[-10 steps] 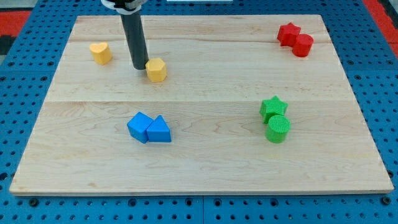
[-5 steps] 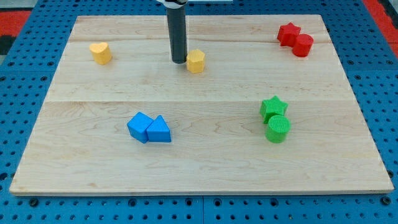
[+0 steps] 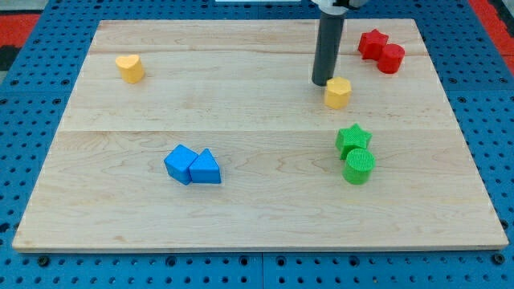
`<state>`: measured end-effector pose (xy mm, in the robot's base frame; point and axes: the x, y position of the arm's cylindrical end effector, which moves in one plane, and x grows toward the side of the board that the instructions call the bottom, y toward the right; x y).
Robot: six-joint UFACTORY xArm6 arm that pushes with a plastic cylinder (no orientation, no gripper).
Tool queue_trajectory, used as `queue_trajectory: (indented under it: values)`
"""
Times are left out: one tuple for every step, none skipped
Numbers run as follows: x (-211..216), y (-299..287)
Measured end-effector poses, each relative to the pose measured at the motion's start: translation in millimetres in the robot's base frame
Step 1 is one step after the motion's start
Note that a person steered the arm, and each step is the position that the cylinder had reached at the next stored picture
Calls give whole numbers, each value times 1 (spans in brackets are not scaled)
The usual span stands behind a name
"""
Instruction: Slide yellow hexagon above the green star
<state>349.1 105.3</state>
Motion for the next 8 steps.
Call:
queue_trajectory:
  values:
    - [19, 10]
    - [27, 31]
    - [27, 61]
    - [36, 77]
    - [49, 84]
    - [41, 84]
    - [38, 84]
    - [47, 84]
